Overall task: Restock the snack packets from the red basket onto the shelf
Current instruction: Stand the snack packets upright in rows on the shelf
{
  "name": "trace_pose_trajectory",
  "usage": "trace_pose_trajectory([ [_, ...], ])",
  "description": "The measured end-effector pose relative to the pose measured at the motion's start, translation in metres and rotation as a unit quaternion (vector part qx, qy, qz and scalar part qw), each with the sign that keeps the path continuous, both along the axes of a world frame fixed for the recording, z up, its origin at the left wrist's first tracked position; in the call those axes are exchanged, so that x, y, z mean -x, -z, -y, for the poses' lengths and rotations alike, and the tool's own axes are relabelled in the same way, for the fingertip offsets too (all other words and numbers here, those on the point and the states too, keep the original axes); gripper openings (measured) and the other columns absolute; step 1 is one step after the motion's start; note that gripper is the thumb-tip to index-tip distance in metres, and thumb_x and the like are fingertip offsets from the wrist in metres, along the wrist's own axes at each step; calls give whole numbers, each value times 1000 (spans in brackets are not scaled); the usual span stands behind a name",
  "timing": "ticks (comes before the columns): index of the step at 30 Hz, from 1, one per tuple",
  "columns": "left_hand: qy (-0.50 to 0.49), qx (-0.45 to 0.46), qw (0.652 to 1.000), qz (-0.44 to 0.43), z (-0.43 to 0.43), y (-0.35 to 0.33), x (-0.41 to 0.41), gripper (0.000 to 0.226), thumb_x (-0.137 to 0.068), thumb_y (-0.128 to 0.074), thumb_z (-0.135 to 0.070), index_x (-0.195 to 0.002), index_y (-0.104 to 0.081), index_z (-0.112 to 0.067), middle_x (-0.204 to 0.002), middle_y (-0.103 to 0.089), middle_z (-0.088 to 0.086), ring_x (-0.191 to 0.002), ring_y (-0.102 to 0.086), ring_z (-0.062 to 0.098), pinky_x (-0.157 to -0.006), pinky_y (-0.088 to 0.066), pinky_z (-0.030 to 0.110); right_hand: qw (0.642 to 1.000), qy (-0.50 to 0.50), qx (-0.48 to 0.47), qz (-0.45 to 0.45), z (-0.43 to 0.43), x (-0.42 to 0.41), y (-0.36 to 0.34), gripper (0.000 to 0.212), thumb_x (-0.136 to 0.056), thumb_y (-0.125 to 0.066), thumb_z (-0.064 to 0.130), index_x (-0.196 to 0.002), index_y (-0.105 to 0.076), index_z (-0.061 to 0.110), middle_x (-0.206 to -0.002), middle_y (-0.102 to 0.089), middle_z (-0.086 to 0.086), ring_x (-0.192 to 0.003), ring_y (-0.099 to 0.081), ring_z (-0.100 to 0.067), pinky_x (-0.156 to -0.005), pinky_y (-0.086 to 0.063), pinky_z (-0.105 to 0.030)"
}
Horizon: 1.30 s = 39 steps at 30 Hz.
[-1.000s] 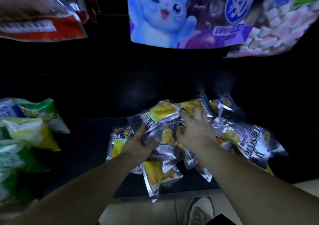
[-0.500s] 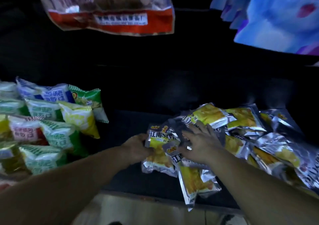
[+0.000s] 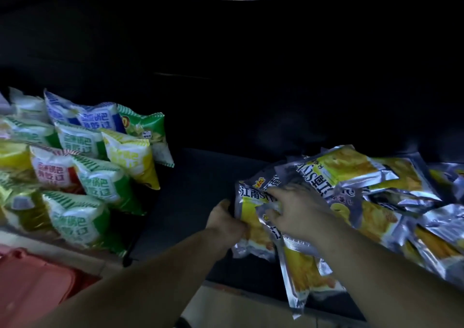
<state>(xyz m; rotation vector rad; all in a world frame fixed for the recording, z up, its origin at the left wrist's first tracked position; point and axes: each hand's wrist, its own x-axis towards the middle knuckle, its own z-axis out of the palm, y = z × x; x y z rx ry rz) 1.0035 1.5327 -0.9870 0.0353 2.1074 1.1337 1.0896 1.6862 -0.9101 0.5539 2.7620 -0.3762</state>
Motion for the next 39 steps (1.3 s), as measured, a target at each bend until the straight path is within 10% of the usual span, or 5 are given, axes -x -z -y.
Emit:
trace_pose_trajectory([
  [10,-90,-113,986,-86,75,-48,51,24,-87,-58,16,-83,-60,-7,-57,-64,-4,-46,-61,15,-38,-48,25,953,103,238,-155,25,38,-14,62,-91,-67,48,-147,-39,51,-154,-41,13,-137,-42,-12,-109,-41,-36],
  [18,-74,-155,976,-135,68,-15,102,26,-87,-58,18,-80,-60,-6,-70,-63,-2,-66,-58,16,-59,-51,33,924,119,322,-171,55,100,39,89,-82,-82,20,-143,-33,62,-131,-28,14,-88,-55,1,-61,-45,-4],
  [22,-147,-183,964,-128,44,7,105,44,-86,-51,20,-103,-70,-16,-91,-73,1,-72,-68,17,-55,-59,31,946,115,225,-202,52,110,68,97,-80,-79,7,-145,-29,60,-124,-24,10,-86,-59,-10,-70,-56,-25],
  [27,-116,-45,966,-225,47,42,84,71,-85,-69,-7,-148,-47,-31,-143,-43,-6,-128,-48,12,-111,-45,37,930,172,226,-234,49,117,87,86,-86,-76,10,-149,-33,48,-125,-25,10,-90,-57,-12,-75,-51,-19],
  [39,138,103,932,-320,39,51,91,70,-98,-55,-35,-160,-21,-38,-169,-8,6,-147,-27,33,-115,-37,41,899,158,329,-240,50,140,94,67,-94,-64,13,-149,-41,44,-127,-37,7,-95,-55,-4,-76,-41,-5],
])
